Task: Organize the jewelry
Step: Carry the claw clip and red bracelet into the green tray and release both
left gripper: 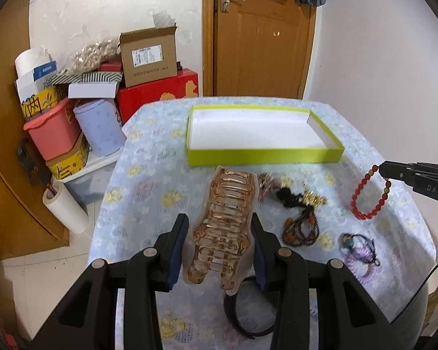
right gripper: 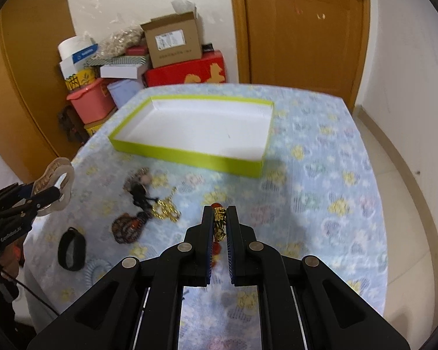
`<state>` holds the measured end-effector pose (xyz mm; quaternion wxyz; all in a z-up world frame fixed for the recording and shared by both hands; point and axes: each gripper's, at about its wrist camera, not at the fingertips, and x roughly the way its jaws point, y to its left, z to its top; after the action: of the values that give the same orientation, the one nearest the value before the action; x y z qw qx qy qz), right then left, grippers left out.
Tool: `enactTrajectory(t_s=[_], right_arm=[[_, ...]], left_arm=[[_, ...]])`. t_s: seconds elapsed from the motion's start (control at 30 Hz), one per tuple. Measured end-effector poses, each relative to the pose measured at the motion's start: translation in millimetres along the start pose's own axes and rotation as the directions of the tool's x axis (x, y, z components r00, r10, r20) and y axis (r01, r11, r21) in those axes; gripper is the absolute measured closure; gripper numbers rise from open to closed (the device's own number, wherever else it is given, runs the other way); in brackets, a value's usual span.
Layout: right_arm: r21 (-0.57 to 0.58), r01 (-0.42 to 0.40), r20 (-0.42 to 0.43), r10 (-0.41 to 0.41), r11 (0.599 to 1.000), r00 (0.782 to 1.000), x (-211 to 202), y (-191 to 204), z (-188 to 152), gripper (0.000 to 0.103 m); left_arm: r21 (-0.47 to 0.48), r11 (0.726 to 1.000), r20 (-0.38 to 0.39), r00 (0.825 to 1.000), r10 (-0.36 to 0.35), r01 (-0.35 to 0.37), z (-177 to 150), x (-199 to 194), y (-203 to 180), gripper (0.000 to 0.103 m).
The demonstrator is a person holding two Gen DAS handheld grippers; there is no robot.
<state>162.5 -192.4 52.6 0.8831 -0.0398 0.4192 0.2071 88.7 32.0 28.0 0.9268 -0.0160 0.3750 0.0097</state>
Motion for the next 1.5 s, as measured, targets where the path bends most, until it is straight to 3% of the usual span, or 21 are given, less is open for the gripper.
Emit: enactTrajectory(t_s=[0.27,0.6,1.07,1.5], right_arm=[[-0.061,-0.001,0.049,0.004,0.998,0.999,-6.3,4.3,33.5,0.095],[-0.1,-0.024,0.087,0.032,0.995,0.996,12.1,4.4,92.0,0.095],[-0.06,-0.052,0.011,0.053,0.997,0.999,98.0,-20.0,129.4,0.095],[-0.058,0.03,-0.061,-0.033,0.998,0.998,160.4,-50.0,137.8,0.095]], left_arm=[[0.018,1.0,0.025,1.0,-0.016,0.015,31.6,5.3,-7.6,0.061],[0.021,1.0,0.031,0.999,-0.017,0.016,83.3,41.3,-5.2,0.061],[-0.013,1.0,-0.045,0.999,0.006,-0.007,121.0,130.2,4.5,0.061],[0.003,0.996,-0.127,0.988,0.091,-0.091,123.7,192.3,2.2,0.061]])
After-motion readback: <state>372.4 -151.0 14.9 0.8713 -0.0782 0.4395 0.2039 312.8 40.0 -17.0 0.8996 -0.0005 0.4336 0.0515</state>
